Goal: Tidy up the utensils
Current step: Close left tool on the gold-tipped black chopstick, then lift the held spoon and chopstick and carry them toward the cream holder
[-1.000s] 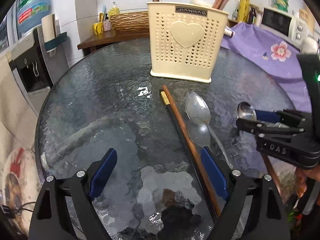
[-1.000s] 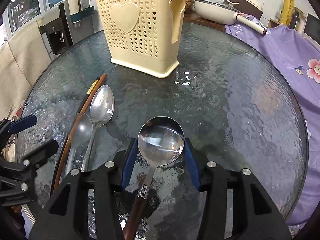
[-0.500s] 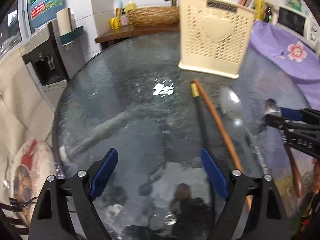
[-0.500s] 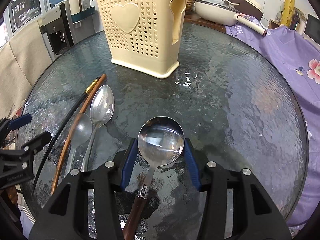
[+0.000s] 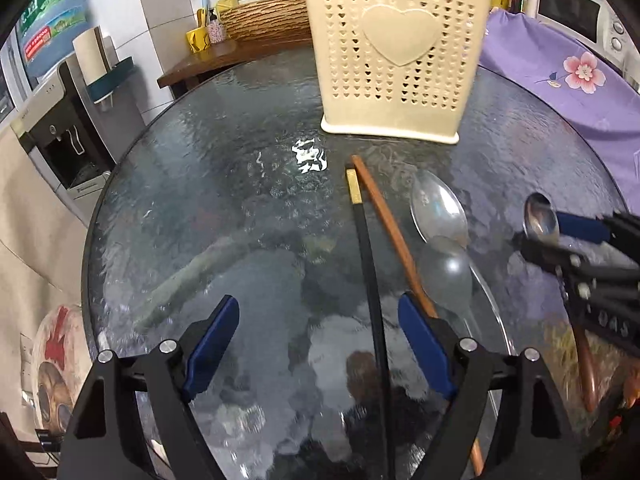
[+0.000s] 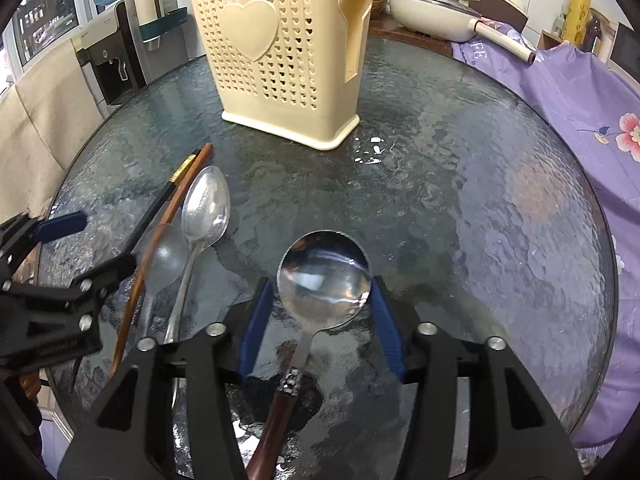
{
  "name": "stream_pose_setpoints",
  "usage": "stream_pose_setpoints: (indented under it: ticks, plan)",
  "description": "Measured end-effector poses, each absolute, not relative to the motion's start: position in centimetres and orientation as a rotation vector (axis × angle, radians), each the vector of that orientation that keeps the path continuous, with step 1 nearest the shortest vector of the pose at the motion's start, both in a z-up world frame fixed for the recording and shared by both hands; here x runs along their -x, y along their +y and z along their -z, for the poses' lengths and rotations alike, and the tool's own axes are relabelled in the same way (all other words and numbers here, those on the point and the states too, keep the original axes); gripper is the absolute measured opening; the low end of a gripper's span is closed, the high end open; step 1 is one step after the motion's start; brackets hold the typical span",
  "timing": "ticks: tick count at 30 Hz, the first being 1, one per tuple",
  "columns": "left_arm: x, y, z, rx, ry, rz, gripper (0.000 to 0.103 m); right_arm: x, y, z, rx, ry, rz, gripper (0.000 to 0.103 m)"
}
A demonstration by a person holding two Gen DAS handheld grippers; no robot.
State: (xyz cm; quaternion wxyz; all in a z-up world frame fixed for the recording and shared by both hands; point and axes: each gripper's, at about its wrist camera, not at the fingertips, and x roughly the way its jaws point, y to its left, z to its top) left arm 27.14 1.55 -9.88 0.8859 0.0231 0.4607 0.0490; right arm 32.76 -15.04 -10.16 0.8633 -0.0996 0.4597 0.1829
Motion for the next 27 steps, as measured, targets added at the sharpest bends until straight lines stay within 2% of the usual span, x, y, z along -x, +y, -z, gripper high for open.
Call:
stream_pose_setpoints:
  ticks: [4,7,11,14,16,20,21,27]
  plan:
    - [-29.0,1.6,9.9,-0.053,0.965,-0.080,0.075,-32.7,-14.9,10.2,0.214,0.979,-0.377,0.055]
    - [-30.9,1.4,9.8,-0.037,0.980,-0.056,0.067,-32.7,-14.8,10.2,0.223,0.987,-0.352,0.061]
    - [-32.6,0.5,9.7,-0.048,0.986,-0.042,0.052,-33.0,-15.1,10.3,0.204,1.000,-0.337,0.061]
    - [-33.4,0.6,9.6,-0.017,0.990,-0.029,0.042,-33.0,-15.0,10.2,0.199,0.994,-0.334,0.056]
    - [-33.7,0.6,9.7,-0.004,0.990,-0.032,0.038,-33.0,-14.6,10.1,0.205,0.987,-0.341,0.047]
    - [-34.3,0.2,9.6,-0.033,0.988,-0.039,0.011,-33.1,-13.8,10.2,0.226,0.972,-0.358,0.047]
    - [-34.3,0.0,9.7,-0.042,0.986,-0.046,0.008,-33.2,-13.8,10.2,0.219,0.972,-0.365,0.047]
    - [-34.3,-0.4,9.7,-0.033,0.987,-0.057,0.007,-33.4,-13.9,10.2,0.220,0.960,-0.392,0.047]
